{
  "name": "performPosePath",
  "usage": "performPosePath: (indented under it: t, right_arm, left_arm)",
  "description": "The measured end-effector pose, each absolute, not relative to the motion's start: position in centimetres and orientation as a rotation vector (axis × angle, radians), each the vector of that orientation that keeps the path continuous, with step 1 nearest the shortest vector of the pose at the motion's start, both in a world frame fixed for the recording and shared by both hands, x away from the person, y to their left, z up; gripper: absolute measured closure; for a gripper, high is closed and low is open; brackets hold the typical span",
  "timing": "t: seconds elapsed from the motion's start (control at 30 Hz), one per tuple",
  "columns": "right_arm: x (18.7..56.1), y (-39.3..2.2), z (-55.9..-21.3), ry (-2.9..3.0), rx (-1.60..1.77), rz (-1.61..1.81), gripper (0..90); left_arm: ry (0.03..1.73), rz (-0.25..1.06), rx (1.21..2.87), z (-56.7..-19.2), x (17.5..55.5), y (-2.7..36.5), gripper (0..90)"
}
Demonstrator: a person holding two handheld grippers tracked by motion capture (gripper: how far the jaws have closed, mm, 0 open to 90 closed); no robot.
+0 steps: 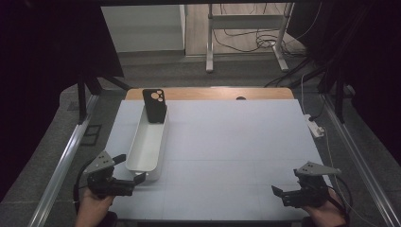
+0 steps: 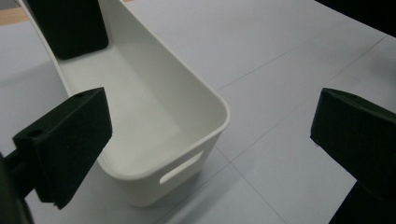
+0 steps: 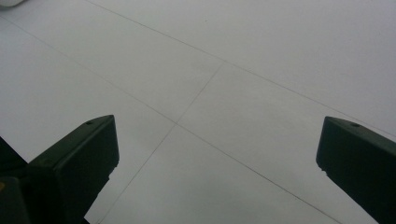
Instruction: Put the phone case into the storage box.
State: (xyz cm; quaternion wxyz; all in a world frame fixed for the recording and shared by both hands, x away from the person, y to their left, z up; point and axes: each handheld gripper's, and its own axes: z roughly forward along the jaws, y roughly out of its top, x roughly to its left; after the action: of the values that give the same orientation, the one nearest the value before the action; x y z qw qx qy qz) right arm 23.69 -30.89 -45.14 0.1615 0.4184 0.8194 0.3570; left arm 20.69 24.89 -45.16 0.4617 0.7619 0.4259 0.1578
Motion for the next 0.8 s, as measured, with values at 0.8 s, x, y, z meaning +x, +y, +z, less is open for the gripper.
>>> performPosePath:
  t: [0.8]
  right_arm:
    - [23.7,-30.9,-45.2,2.343,1.192,1.018,0.0]
  left_arm:
    - [1.135,0.413,1.919,-46.3,18.8,26.7,0.0]
